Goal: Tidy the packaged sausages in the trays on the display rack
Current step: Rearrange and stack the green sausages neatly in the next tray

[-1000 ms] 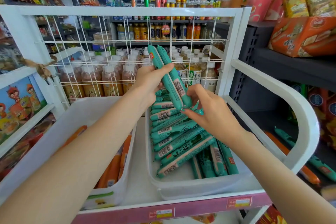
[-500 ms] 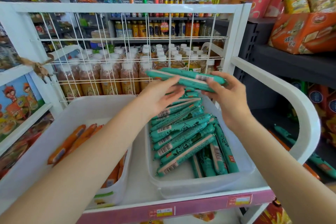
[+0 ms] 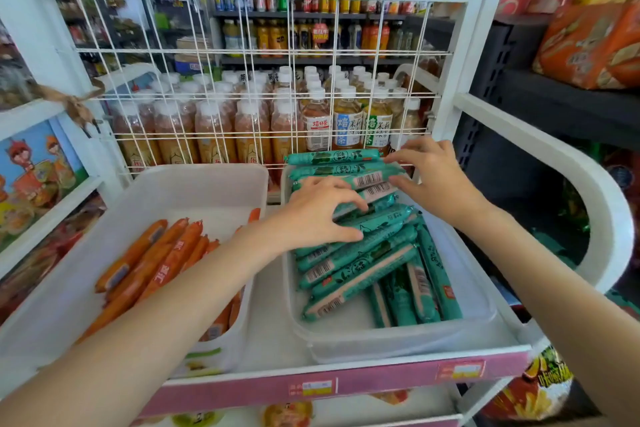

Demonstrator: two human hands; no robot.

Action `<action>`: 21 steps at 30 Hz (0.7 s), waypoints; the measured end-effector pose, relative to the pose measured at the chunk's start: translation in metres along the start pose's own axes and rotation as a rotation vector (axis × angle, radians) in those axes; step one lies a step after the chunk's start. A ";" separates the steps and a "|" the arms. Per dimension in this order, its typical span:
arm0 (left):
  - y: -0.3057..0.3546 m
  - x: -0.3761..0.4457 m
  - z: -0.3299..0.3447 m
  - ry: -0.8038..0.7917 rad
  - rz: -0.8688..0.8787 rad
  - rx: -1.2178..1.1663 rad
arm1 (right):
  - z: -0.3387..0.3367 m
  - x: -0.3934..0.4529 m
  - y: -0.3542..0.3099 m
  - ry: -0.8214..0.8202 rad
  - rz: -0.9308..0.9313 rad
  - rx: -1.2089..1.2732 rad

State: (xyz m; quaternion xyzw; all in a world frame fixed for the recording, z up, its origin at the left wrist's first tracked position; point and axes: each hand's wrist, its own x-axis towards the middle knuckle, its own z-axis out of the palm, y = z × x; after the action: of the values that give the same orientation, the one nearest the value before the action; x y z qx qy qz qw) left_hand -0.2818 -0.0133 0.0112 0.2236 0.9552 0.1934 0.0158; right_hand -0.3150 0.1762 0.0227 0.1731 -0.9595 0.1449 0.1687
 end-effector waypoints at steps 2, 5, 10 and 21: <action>0.003 -0.003 0.013 -0.130 0.021 0.143 | -0.017 -0.014 0.006 -0.100 -0.123 0.082; 0.004 -0.005 0.032 -0.297 -0.048 0.333 | -0.025 -0.041 -0.004 -0.571 -0.263 0.190; 0.009 -0.003 0.038 -0.386 -0.125 0.442 | 0.008 -0.059 -0.018 -0.866 -0.374 0.053; 0.001 -0.004 0.027 -0.326 -0.075 0.420 | 0.038 -0.059 -0.035 -0.877 -0.595 -0.190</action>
State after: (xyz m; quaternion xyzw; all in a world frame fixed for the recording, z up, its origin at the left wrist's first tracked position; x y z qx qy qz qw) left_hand -0.2752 -0.0046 -0.0138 0.2146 0.9669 -0.0484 0.1296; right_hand -0.2602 0.1489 -0.0256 0.4656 -0.8583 -0.0825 -0.1993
